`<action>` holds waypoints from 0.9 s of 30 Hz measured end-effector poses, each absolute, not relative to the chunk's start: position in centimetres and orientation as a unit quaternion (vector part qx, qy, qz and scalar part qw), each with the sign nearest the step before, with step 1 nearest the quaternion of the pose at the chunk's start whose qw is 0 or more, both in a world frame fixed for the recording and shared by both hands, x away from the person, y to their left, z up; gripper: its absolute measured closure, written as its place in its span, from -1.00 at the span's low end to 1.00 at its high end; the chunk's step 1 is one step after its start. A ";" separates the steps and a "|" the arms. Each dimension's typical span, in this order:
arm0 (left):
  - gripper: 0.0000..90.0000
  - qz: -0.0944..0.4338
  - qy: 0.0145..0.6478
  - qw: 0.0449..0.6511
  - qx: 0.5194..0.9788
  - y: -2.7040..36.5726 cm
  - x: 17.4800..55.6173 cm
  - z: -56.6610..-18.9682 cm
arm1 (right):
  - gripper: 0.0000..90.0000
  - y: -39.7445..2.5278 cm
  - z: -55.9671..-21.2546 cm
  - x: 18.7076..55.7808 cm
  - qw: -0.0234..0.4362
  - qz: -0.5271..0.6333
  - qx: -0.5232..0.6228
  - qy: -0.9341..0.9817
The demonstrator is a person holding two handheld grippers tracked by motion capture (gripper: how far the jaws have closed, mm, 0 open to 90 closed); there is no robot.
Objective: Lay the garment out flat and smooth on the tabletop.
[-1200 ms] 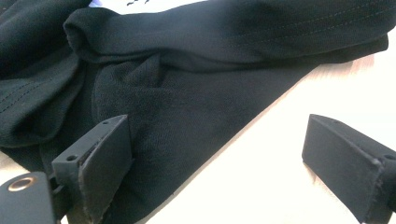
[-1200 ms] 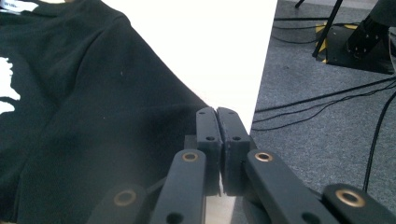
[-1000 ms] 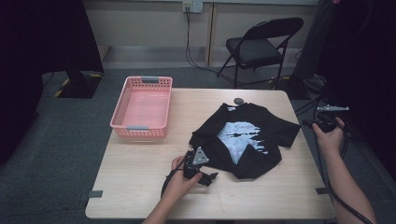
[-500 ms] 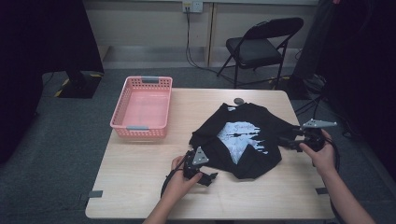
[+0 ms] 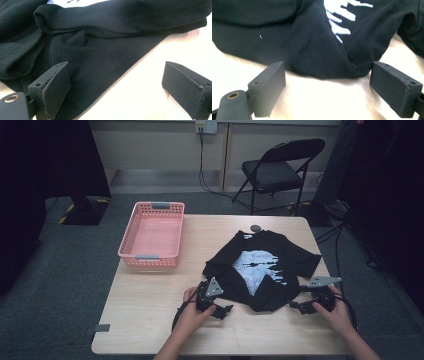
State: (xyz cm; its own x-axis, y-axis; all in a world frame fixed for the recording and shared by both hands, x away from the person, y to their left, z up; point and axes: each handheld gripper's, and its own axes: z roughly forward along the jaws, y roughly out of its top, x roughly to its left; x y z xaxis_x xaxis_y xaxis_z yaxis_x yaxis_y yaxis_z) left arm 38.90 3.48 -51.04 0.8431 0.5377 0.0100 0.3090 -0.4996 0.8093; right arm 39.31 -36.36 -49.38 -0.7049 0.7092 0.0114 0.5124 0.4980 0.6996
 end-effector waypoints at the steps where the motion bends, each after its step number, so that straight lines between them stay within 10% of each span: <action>1: -0.82 0.131 0.247 0.435 0.856 3.5 38.9 -51.0 | -0.73 -36.4 -49.4 39.2 0.143 0.349 0.354 0.856; 27: -0.65 0.129 0.252 0.438 0.854 3.8 38.9 -50.4 | -0.77 -36.5 -49.8 38.9 0.153 0.364 0.350 0.849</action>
